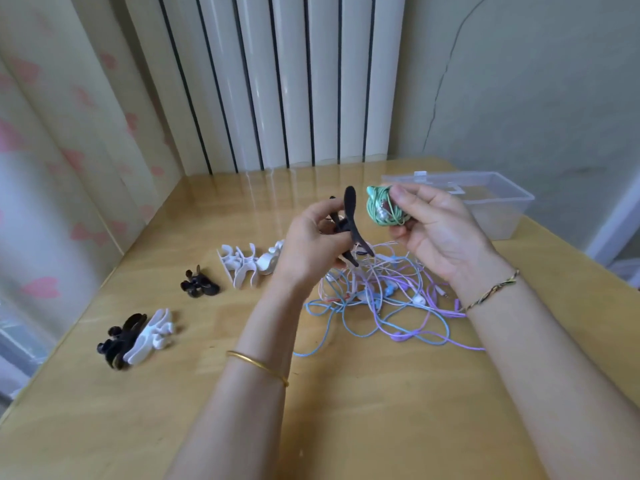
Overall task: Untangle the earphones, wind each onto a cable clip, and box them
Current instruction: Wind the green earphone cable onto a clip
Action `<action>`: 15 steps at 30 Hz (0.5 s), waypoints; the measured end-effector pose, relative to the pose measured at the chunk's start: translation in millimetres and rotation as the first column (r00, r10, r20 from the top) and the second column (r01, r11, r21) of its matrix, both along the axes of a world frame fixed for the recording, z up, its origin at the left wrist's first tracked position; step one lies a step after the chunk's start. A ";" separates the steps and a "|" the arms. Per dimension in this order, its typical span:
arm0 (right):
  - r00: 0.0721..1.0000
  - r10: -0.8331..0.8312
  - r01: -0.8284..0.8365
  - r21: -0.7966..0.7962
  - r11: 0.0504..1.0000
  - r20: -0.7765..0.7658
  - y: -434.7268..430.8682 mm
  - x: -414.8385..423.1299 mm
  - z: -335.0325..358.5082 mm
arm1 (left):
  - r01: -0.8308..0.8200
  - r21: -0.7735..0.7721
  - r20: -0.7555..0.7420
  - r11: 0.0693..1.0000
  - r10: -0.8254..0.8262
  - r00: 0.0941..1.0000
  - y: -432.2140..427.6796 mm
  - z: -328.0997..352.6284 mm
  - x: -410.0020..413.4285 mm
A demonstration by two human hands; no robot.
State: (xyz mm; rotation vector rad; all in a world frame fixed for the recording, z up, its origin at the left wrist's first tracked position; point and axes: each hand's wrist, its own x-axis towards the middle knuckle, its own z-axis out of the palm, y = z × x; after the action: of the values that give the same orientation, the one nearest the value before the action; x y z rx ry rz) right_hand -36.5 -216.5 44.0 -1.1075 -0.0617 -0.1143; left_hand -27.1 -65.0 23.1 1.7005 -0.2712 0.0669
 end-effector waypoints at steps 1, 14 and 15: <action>1.000 -0.007 0.007 -0.007 1.000 0.003 -3.8 1.2 -0.6 | -0.035 0.048 0.043 0.998 0.033 0.999 -4.5 -1.6 1.2; 0.999 -0.038 0.037 -0.071 0.997 -0.014 -22.0 20.2 -2.9 | -0.322 0.409 0.330 0.854 0.191 0.925 -28.4 -9.4 16.6; 0.999 -0.035 0.034 -0.074 0.997 -0.014 -21.3 21.0 -3.1 | -0.329 0.408 0.343 0.852 0.191 0.920 -27.9 -9.2 16.0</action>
State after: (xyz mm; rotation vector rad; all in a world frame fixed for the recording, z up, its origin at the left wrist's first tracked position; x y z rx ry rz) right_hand -15.5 -237.8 40.8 -1.1833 -0.0337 -0.1355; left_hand -11.1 -92.9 14.0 2.1980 -0.2842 0.4978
